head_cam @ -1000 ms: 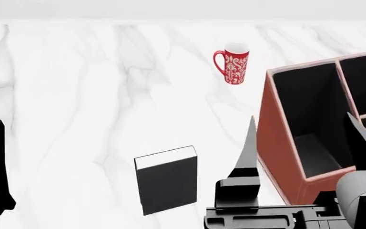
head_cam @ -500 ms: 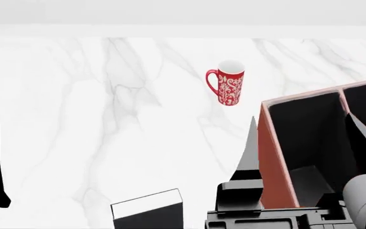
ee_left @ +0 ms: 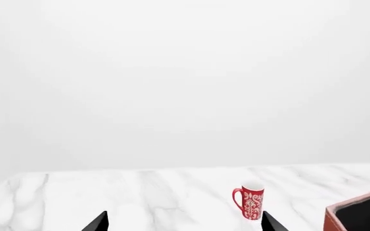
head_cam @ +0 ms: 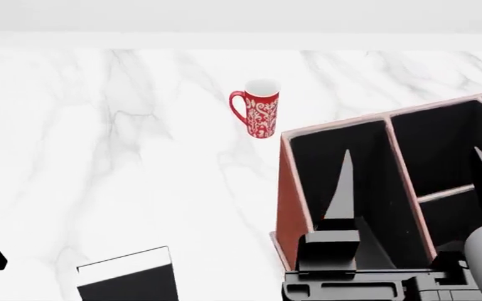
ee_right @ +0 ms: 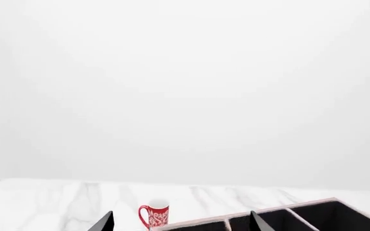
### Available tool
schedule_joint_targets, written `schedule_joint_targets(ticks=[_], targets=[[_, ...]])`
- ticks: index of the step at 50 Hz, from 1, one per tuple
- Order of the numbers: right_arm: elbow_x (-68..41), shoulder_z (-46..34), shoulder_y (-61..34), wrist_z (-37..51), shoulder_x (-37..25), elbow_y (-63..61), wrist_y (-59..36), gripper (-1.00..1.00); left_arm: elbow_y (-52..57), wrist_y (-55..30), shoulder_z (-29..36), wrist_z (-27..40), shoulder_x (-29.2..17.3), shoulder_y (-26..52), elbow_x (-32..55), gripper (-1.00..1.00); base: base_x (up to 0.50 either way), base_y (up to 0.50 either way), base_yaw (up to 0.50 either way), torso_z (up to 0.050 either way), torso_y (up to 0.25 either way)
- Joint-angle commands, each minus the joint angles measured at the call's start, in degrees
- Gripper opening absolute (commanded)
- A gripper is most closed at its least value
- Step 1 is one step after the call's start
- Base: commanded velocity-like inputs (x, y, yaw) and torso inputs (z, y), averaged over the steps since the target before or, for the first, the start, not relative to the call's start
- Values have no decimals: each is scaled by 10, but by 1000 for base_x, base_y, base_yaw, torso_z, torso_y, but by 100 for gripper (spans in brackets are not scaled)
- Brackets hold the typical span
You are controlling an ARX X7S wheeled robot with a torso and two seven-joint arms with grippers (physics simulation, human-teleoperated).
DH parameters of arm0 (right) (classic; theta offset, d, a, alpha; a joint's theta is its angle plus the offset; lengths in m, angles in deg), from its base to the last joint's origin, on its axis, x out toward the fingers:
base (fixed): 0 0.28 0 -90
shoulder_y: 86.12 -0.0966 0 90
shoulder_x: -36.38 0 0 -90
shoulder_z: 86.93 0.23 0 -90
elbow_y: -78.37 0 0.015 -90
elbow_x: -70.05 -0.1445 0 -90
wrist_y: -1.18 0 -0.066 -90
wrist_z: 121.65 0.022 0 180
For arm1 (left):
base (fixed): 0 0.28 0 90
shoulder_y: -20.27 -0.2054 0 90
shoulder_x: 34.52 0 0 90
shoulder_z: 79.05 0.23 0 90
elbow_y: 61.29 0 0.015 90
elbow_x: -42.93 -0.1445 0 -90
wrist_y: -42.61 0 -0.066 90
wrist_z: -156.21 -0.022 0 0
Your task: Pick up the book and place it in the left compartment of the caddy.
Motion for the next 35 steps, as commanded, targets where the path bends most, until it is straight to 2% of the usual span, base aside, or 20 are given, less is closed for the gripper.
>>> schedule_joint_targets(ticks=[1, 10, 24, 30, 35], targets=[[6, 1, 0, -1, 0, 1, -3, 100, 1, 9, 4, -3, -5, -2, -3, 100, 0, -500, 0, 0, 0], [-2, 0, -7, 13, -7, 0, 7, 100, -1, 16, 8, 3, -11, -1, 2, 100, 0, -54, 0, 0, 0], [0, 17, -3, -6, -3, -2, 4, 100, -2, 24, 13, 2, -16, -3, -1, 100, 494, 0, 0, 0, 1], [-13, -4, -19, 35, -17, 4, 15, 100, -3, 28, 14, 2, -20, -4, 0, 100, 167, 0, 0, 0, 3], [-45, -73, -51, 134, -53, 29, 37, 100, -6, 31, 15, 1, -22, -3, -2, 100, 0, 0, 0, 0, 0]])
